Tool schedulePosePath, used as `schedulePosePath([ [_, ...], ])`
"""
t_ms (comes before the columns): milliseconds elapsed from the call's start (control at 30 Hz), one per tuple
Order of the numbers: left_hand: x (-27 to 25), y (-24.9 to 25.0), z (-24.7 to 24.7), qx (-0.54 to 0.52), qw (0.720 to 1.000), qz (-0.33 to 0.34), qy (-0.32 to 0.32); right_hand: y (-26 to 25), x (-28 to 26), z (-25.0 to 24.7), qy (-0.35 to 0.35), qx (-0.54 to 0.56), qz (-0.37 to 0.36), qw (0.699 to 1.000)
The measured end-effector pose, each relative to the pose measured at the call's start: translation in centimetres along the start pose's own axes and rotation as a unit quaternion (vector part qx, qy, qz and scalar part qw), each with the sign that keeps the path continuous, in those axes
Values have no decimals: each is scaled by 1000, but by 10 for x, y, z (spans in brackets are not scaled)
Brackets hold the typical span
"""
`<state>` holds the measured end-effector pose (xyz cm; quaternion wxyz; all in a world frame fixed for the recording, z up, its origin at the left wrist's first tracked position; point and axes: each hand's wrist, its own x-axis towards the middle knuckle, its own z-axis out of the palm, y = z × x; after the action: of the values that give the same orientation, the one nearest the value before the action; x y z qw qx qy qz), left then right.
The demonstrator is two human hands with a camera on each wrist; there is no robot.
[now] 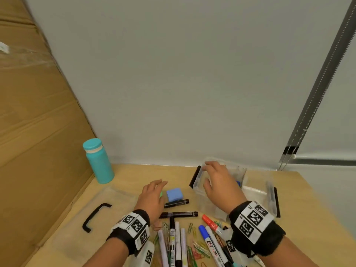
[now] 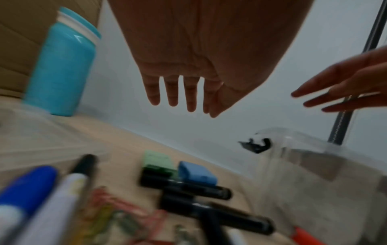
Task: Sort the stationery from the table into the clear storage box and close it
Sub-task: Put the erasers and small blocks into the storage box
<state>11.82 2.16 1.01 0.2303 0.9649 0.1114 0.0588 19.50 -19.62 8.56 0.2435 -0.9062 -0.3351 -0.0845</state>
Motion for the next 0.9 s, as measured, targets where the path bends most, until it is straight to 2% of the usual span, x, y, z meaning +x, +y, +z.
schedulePosePath([
  [67, -3, -23, -3, 30, 999, -23, -30, -16, 2, 28, -2, 13, -39, 999],
  [167, 4, -40, -5, 104, 987, -38, -117, -37, 16, 74, -66, 1, -53, 996],
  [267, 24, -43, -3, 172, 969, -27, -178, -43, 39, 111, -165, -52, -13, 985],
  [367, 42, -46, 6, 198, 950, -14, -240, -37, 54, 137, -303, -138, 42, 942],
  [400, 46, -48, 8, 201, 947, -12, -250, -37, 57, 142, -340, -138, 73, 927],
  [467, 51, -50, 10, 212, 945, 0, -250, -37, 61, 150, -371, -134, 97, 914],
  [600, 56, -47, 11, 229, 945, 17, -234, -42, 68, 146, -367, -168, 93, 910],
  [700, 59, -42, 9, 222, 949, 17, -225, -46, 66, 139, -339, -143, 108, 924],
  [800, 59, -38, 7, 230, 949, 19, -215, -51, 53, 123, -261, -74, 125, 954],
  [900, 58, -39, 7, 231, 951, 14, -205, -52, 33, 87, -138, 5, 91, 986],
])
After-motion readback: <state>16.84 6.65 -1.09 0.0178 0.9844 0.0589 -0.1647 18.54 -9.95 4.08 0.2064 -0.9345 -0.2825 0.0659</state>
